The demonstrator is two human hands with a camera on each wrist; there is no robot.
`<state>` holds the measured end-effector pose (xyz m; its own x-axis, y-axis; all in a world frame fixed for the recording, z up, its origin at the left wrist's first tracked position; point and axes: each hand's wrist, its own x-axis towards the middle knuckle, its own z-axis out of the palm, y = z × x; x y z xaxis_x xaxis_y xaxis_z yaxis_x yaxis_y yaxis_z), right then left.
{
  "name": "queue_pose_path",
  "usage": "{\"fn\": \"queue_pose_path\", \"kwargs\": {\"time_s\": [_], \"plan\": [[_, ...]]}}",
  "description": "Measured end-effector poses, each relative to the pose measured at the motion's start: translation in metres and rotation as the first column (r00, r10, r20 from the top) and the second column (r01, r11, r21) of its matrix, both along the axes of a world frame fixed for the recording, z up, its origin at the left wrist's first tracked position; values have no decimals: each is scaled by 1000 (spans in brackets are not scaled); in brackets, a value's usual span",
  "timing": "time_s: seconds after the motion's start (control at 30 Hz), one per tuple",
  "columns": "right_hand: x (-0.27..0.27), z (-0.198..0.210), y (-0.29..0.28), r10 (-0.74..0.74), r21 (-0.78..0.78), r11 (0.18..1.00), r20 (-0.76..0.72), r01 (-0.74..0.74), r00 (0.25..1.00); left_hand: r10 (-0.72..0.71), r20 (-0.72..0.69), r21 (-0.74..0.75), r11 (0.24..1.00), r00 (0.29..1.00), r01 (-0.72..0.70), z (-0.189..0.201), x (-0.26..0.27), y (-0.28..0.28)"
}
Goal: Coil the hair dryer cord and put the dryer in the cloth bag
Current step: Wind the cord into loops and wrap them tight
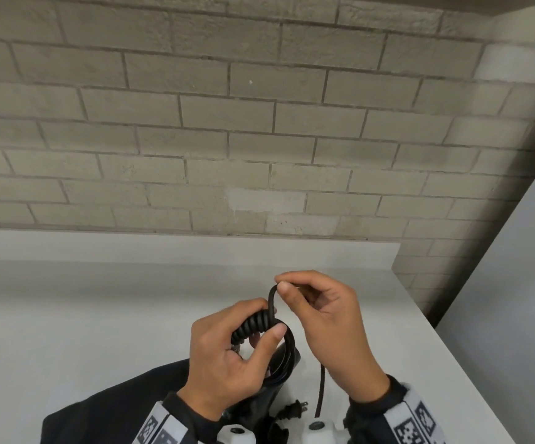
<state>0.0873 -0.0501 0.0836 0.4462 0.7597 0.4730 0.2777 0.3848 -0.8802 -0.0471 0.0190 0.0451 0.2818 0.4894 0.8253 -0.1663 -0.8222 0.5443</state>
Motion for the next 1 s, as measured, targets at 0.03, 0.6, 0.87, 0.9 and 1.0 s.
{"fn": "queue_pose_path", "kwargs": {"time_s": [0.03, 0.6, 0.87, 0.9, 1.0], "plan": [[-2, -6, 1, -9, 1, 1000, -70, 9, 998, 11, 15, 11, 1000, 1000, -11, 0, 1, -1], [-17, -38, -22, 101, -176, 977, -102, -118, 990, 79, 61, -392, 918, 995, -49, 4, 8, -4], [-16, -36, -22, -83, -152, 983, 145, 105, 986, -23, 108, -588, 804, 994, 83, 11, 9, -5], [-18, -38, -21, -179, -115, 971, 225, 209, 958, -9, 121, -593, 801, 993, 79, 12, 9, -6], [-24, -46, -17, -385, 145, 918, 543, 368, 746, 22, 156, -595, 800, 988, 76, 13, 12, -10]]}}
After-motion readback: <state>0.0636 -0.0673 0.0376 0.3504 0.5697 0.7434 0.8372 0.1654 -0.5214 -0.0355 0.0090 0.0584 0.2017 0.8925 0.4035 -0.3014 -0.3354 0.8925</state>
